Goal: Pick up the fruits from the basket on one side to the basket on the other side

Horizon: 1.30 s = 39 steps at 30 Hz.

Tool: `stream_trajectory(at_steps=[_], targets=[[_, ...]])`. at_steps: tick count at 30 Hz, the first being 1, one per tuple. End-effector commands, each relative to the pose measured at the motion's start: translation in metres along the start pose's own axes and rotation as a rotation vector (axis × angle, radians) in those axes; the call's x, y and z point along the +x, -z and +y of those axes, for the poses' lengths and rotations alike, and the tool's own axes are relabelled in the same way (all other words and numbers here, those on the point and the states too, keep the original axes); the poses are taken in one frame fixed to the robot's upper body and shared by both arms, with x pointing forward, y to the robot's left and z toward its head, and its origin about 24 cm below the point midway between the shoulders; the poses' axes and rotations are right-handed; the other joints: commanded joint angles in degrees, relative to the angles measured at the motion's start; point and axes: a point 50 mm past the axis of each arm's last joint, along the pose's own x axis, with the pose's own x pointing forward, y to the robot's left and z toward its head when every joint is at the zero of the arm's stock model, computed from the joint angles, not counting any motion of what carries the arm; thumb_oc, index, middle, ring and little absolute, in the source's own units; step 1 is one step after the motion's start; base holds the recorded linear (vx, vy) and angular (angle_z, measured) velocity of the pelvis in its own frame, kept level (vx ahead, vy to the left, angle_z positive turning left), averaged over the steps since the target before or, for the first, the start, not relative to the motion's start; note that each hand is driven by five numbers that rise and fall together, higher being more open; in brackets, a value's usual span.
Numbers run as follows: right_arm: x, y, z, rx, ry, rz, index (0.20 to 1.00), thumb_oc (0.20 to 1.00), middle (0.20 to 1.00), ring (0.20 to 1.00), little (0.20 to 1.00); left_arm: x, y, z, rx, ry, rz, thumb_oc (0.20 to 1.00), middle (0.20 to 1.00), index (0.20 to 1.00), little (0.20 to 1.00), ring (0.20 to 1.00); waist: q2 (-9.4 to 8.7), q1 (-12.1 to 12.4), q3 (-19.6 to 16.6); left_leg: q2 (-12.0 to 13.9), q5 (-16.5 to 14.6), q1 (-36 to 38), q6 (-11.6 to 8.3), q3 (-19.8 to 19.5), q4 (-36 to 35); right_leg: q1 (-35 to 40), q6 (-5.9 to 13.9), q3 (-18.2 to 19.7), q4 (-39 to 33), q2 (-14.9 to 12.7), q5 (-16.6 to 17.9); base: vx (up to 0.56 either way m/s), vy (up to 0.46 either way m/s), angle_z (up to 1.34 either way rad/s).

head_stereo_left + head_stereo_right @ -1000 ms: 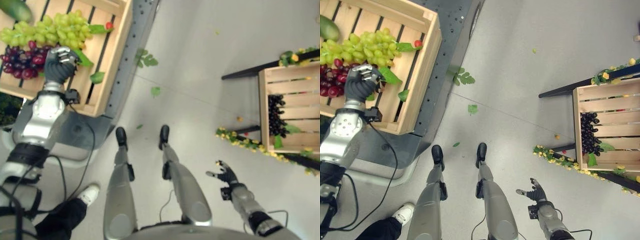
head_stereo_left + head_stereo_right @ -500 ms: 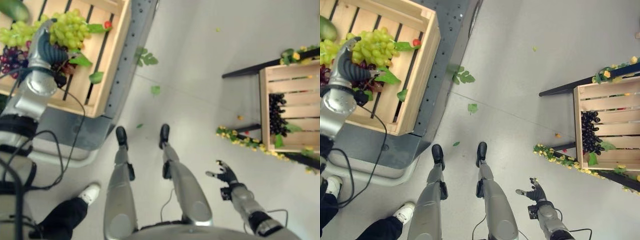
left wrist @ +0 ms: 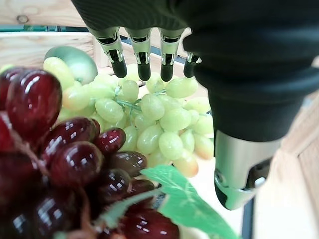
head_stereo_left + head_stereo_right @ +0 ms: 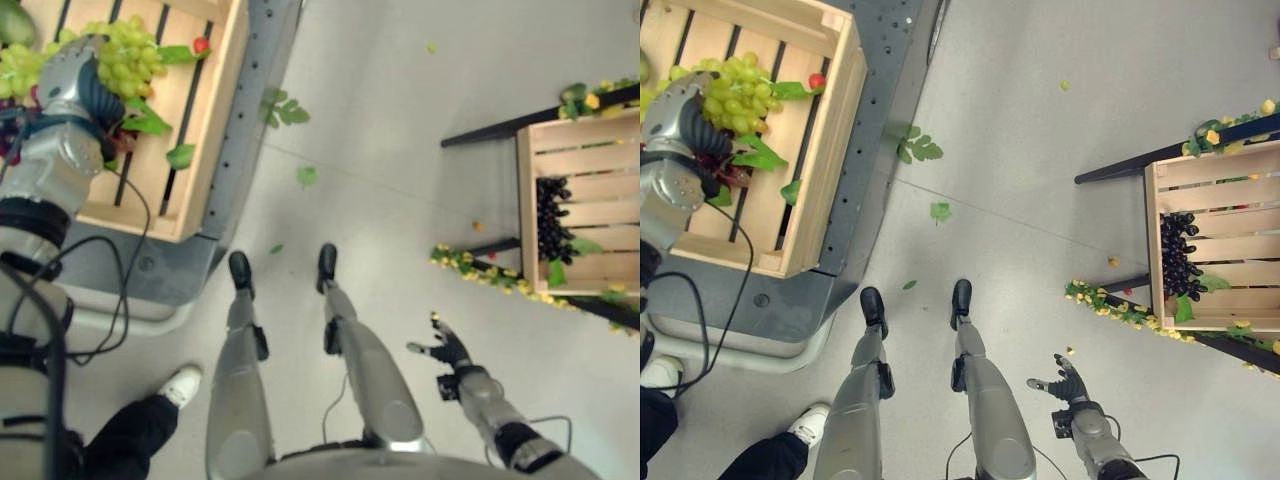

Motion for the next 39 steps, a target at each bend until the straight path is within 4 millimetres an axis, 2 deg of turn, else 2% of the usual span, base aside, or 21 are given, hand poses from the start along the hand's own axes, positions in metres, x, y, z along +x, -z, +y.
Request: stream_trajectory(at_steps=[1,10,16,26,32,34,39], targets=[[-0.002,-0.004,-0.022,-0.005,0.052,-0.038,1.000,1.000,1.000,1.000,1.000,0.010,0.008,0.032,0.067,-0.099,0.050,1.000,1.000,1.000,1.000,1.000,3.86,-0.75,0.59,-2.56,-0.65,0.82,0.22,-2.21,-3.28,2.29,7.83,-1.52,1.68,-2.64,-1.60,0.00,0.000,0.00],[-0.002,-0.011,-0.023,-0.024,0.044,-0.077,1.000,1.000,1.000,1.000,1.000,0.015,0.002,0.028,0.107,-0.079,0.069,1.000,1.000,1.000,1.000,1.000,3.48,-1.22,0.64,-2.38,-0.58,-0.39,0.23,-2.51,-3.48,0.91,7.82,-1.53,1.72,-2.35,-1.54,0.00,0.000,0.00],[-0.002,-0.013,-0.021,-0.037,0.035,-0.089,1.000,1.000,1.000,1.000,1.000,0.015,0.008,0.027,0.135,-0.069,0.102,1.000,1.000,1.000,1.000,1.000,2.89,-1.69,0.59,-2.10,-0.59,-0.97,0.19,-2.57,-3.22,0.36,7.82,-1.62,1.90,-2.21,-1.54,0.00,0.000,0.00],[-0.002,-0.016,-0.016,-0.057,0.003,-0.112,1.000,1.000,1.000,1.000,1.000,0.021,0.012,0.053,0.204,-0.137,0.150,1.000,1.000,1.000,1.000,1.000,2.20,-2.39,0.55,-1.89,-0.53,-1.55,0.23,-2.69,-3.06,-0.46,7.68,-1.50,2.06,-1.91,-1.45,0.00,0.000,0.00],[-0.003,-0.015,-0.016,-0.057,-0.001,-0.112,1.000,1.000,1.000,1.000,1.000,0.025,0.007,0.063,0.182,-0.168,0.136,1.000,1.000,1.000,1.000,1.000,2.06,-2.47,0.66,-1.92,-0.51,-1.78,0.25,-2.56,-3.11,-0.65,7.72,-1.47,2.06,-1.98,-1.38,0.00,0.000,0.00],[-0.003,-0.016,-0.015,-0.052,-0.002,-0.117,1.000,1.000,1.000,1.000,1.000,0.028,-0.001,0.071,0.146,-0.196,0.120,1.000,1.000,1.000,1.000,1.000,1.89,-2.65,0.61,-2.01,-0.47,-1.97,0.24,-2.58,-3.06,-0.88,7.81,-1.42,2.06,-2.03,-1.25,0.00,0.000,0.00],[-0.003,-0.016,-0.017,-0.047,0.001,-0.117,1.000,1.000,1.000,1.000,1.000,0.028,0.000,0.074,0.154,-0.207,0.119,1.000,1.000,1.000,1.000,1.000,1.66,-2.82,0.43,-2.04,-0.58,-1.98,0.31,-2.61,-3.14,-0.82,7.96,-1.52,2.01,-2.09,-1.19,0.00,0.000,0.00]])
